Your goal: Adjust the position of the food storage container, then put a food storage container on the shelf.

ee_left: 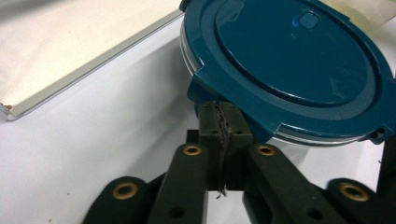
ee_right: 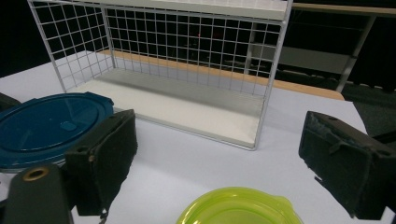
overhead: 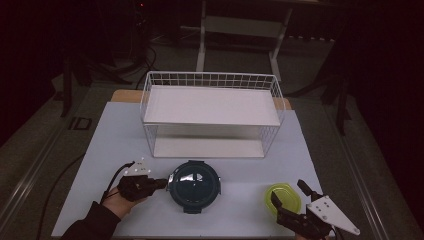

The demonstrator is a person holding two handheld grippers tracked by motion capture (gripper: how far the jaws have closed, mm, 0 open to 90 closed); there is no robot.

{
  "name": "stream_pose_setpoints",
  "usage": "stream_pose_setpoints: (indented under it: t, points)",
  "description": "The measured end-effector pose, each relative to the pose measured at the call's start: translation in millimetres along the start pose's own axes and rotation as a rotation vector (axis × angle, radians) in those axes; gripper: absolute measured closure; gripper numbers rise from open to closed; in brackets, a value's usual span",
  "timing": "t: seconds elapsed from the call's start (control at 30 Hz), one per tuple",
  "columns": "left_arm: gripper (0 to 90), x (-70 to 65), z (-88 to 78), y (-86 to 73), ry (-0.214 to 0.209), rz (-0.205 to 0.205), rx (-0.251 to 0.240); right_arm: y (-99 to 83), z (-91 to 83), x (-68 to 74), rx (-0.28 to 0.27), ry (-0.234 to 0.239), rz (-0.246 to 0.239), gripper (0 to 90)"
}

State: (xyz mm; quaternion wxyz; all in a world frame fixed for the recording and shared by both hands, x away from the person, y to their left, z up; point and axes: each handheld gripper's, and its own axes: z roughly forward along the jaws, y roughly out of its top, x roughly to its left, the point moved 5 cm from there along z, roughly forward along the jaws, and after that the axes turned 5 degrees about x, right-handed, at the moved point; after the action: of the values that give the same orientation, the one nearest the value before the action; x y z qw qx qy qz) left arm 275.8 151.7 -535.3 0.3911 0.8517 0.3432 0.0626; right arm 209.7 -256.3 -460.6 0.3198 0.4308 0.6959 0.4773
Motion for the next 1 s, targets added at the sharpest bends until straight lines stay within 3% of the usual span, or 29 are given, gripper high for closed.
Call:
stream_pose_setpoints:
  t: [0.17,0.2,0.3,0.33,0.37,0.4,0.53,0.6,0.63,0.67,0.77,0.8,0.83,0.9,0.97,1.0]
  points:
    - [52.1,3.3,-9.0,3.3,-0.026,-0.061,-0.046,-0.3,-0.6,-0.6,0.002,0.004,0.003,11.3]
    - [41.2,2.8,-13.8,6.9,-0.055,-0.092,-0.077,-0.2,-0.7,-0.4,0.001,0.005,0.003,11.3]
    - [14.1,0.0,-16.8,11.3,-0.041,-0.100,-0.090,0.3,-1.0,0.5,0.000,0.007,-0.002,11.3]
    - [5.9,-0.6,-16.4,12.4,-0.056,-0.114,-0.086,0.4,-1.0,0.7,-0.001,0.009,-0.002,11.3]
    - [1.5,-0.6,-16.4,12.4,-0.056,-0.114,-0.086,0.3,-1.0,0.8,0.000,0.008,-0.002,11.3]
    - [1.2,-1.5,-15.5,14.0,-0.077,-0.137,-0.089,0.3,-0.8,1.0,0.000,0.008,-0.002,11.3]
    - [3.1,0.9,-10.1,16.3,-0.096,-0.174,-0.107,0.2,-0.5,1.2,0.004,0.023,-0.006,11.2]
    - [4.9,3.9,-5.6,16.1,-0.122,-0.217,-0.086,0.6,-0.5,2.0,0.005,0.036,-0.010,11.2]
    - [4.9,3.9,-5.6,16.1,-0.122,-0.217,-0.086,0.6,-0.5,2.0,0.005,0.036,-0.010,11.2]
    - [5.3,7.1,-1.4,15.9,-0.134,-0.251,-0.064,1.5,-0.4,3.7,0.001,0.032,-0.021,11.2]
    - [6.5,9.6,1.3,15.6,-0.129,-0.276,-0.051,2.9,0.3,6.8,-0.005,0.036,-0.038,10.8]
    - [7.5,10.3,2.6,15.6,-0.175,-0.320,-0.045,4.6,1.3,10.1,-0.011,0.034,-0.049,10.8]
    - [8.8,10.3,2.6,15.6,-0.175,-0.320,-0.045,4.6,1.3,10.1,-0.011,0.034,-0.049,10.8]
    - [9.6,11.3,5.1,14.6,-0.216,-0.375,-0.010,8.1,3.0,16.8,-0.019,0.057,-0.065,10.8]
    - [12.2,11.9,5.8,14.4,-0.227,-0.390,-0.003,9.4,3.6,19.1,-0.024,0.060,-0.075,10.8]
    - [13.3,13.1,7.6,13.5,-0.263,-0.418,0.015,11.3,4.5,24.3,-0.026,0.078,-0.088,10.8]
